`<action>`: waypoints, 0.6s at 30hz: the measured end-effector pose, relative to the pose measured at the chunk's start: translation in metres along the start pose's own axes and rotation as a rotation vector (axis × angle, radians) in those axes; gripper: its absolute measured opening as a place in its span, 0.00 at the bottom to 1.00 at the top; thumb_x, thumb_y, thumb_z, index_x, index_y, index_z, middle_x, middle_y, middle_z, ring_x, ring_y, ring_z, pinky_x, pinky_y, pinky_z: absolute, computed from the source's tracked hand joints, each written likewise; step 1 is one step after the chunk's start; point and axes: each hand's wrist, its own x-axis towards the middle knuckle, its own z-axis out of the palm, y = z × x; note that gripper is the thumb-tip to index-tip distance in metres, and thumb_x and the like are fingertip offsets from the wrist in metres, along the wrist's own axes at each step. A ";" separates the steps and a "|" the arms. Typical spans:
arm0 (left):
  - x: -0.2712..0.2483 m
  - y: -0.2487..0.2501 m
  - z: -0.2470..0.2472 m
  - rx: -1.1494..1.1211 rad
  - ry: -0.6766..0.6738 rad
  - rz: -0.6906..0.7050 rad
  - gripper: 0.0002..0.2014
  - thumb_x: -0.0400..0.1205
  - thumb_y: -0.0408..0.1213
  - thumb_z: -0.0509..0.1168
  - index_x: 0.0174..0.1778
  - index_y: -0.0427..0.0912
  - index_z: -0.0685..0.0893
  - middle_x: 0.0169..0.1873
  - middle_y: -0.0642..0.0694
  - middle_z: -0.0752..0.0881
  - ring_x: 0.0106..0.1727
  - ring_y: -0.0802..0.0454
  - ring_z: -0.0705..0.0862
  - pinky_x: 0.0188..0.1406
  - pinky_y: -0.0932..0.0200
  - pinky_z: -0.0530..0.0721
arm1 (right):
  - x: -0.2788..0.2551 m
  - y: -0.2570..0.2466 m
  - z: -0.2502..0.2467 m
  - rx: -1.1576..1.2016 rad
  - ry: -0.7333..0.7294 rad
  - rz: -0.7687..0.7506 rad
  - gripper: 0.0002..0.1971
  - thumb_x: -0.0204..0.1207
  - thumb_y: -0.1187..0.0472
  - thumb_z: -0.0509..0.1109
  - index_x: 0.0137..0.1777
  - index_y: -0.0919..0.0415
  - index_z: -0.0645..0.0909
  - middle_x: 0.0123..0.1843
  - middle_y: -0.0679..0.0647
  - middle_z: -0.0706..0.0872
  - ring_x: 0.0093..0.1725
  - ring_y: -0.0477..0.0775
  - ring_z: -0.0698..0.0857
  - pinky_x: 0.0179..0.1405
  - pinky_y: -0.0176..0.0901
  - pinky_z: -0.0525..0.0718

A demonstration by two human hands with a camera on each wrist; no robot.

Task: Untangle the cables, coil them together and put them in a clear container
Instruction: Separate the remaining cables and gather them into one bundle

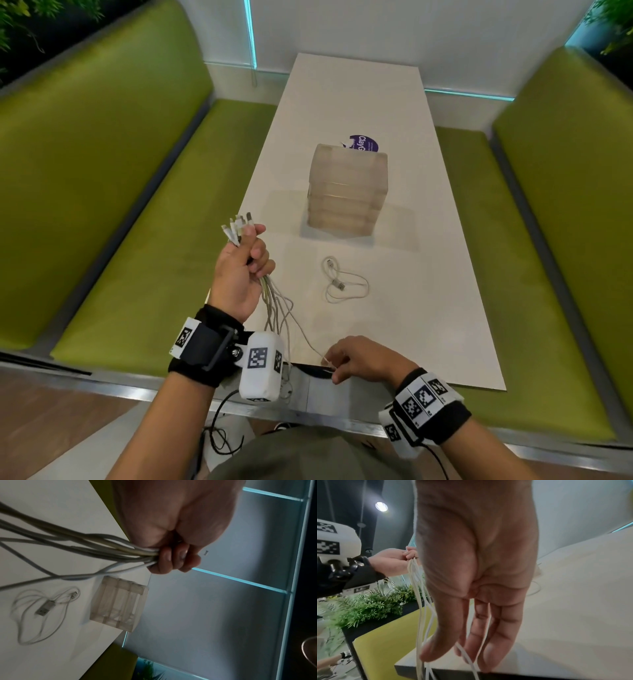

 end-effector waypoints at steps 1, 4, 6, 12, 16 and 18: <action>-0.002 -0.001 0.002 0.018 -0.014 -0.007 0.11 0.88 0.41 0.54 0.47 0.40 0.77 0.20 0.55 0.69 0.19 0.62 0.61 0.18 0.68 0.62 | 0.001 0.000 -0.002 0.010 0.017 0.022 0.24 0.70 0.58 0.77 0.67 0.57 0.80 0.61 0.55 0.85 0.59 0.53 0.83 0.58 0.42 0.79; -0.008 -0.007 0.008 0.046 -0.046 -0.030 0.11 0.87 0.41 0.54 0.45 0.40 0.77 0.20 0.54 0.69 0.19 0.61 0.61 0.19 0.67 0.61 | -0.004 -0.007 -0.018 0.113 0.131 0.018 0.35 0.69 0.51 0.78 0.76 0.53 0.70 0.70 0.52 0.78 0.63 0.51 0.80 0.63 0.44 0.79; -0.011 -0.012 0.013 0.069 -0.072 -0.051 0.11 0.87 0.41 0.54 0.44 0.41 0.76 0.20 0.54 0.70 0.19 0.60 0.62 0.20 0.67 0.62 | -0.008 -0.022 -0.029 0.211 0.204 -0.047 0.39 0.71 0.45 0.75 0.80 0.50 0.62 0.75 0.47 0.72 0.71 0.48 0.74 0.69 0.42 0.75; -0.018 -0.023 0.019 0.133 -0.140 -0.072 0.09 0.85 0.40 0.56 0.44 0.40 0.76 0.20 0.53 0.70 0.20 0.59 0.62 0.20 0.67 0.65 | 0.009 -0.043 -0.052 0.256 0.157 -0.155 0.23 0.79 0.47 0.66 0.72 0.52 0.76 0.69 0.47 0.81 0.67 0.46 0.79 0.68 0.43 0.77; -0.019 -0.022 0.010 0.141 -0.111 -0.075 0.09 0.86 0.39 0.56 0.43 0.40 0.76 0.20 0.53 0.70 0.20 0.59 0.62 0.20 0.67 0.64 | 0.045 -0.005 -0.065 0.082 0.427 0.110 0.14 0.76 0.58 0.71 0.60 0.59 0.83 0.61 0.56 0.84 0.58 0.56 0.82 0.57 0.43 0.78; -0.019 -0.022 0.007 0.144 -0.097 -0.075 0.09 0.86 0.39 0.55 0.43 0.40 0.76 0.20 0.53 0.70 0.20 0.59 0.62 0.20 0.67 0.63 | 0.056 0.010 -0.062 -0.100 0.475 0.232 0.13 0.74 0.61 0.71 0.58 0.59 0.82 0.62 0.60 0.80 0.60 0.61 0.80 0.53 0.43 0.75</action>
